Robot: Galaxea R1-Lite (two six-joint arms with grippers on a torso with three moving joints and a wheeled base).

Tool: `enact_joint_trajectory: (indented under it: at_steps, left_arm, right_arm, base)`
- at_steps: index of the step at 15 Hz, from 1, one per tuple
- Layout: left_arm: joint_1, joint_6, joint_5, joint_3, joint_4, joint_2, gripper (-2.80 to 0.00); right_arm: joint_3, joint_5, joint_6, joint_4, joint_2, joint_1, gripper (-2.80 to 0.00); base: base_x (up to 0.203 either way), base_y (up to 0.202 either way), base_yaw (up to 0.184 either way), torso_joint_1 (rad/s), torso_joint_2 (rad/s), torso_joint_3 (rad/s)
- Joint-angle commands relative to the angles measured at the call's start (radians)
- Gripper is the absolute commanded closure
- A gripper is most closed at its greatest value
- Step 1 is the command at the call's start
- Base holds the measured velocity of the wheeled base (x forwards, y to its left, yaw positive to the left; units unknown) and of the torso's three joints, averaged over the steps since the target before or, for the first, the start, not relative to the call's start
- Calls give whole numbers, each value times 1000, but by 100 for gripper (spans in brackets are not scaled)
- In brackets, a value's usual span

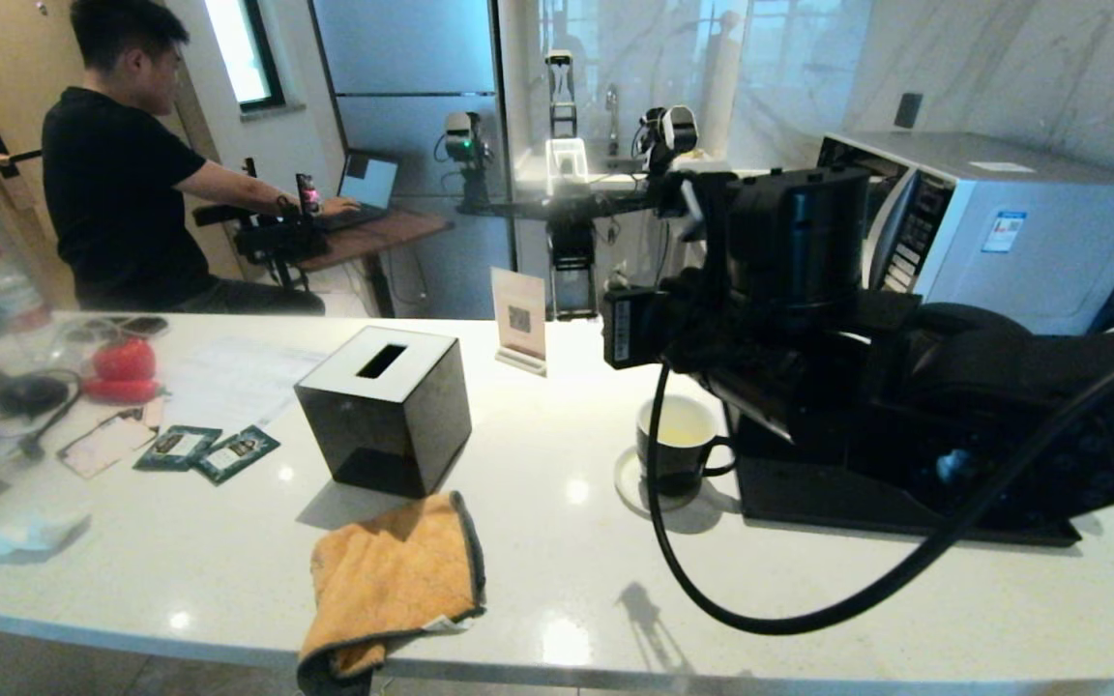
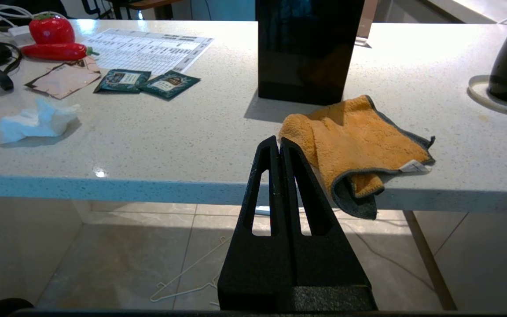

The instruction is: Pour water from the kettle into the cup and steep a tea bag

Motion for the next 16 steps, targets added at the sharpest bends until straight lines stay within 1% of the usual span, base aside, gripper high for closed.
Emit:
enact_joint_trajectory:
  at_steps: [1,3,6,8,10,13,16]
  left_arm:
    - [0,10,-1,-6,2,2,0]
    - [0,13,-18,-42,20,3,0]
    - [0,11,-64,-123,100,19,0]
    - [0,11,-74,-163,112,67,0]
    - [-3,8,-85,-208,112,143,0]
    - [-16,-4,-119,-298,109,291,0]
    - [-32,-39,-167,-407,96,459,0]
  right_arm:
    - [-1,-2,0,-8,0,1,0]
    - [1,-2,-1,-8,-1,1,0]
    - [1,-2,-3,-9,-3,1,0]
    - [1,-3,-2,-8,-6,1,0]
    - [1,-3,-4,-8,-14,1,0]
    - [-1,-3,-4,-8,-16,1,0]
    - [-1,-3,-2,-8,-23,1,0]
  base:
    - [0,0,0,0,0,0]
    - [0,0,0,0,0,0]
    - [0,0,0,0,0,0]
    - [0,0,0,0,0,0]
    - [0,0,0,0,0,0]
    - [0,0,0,0,0,0]
    - [0,0,0,0,0,0]
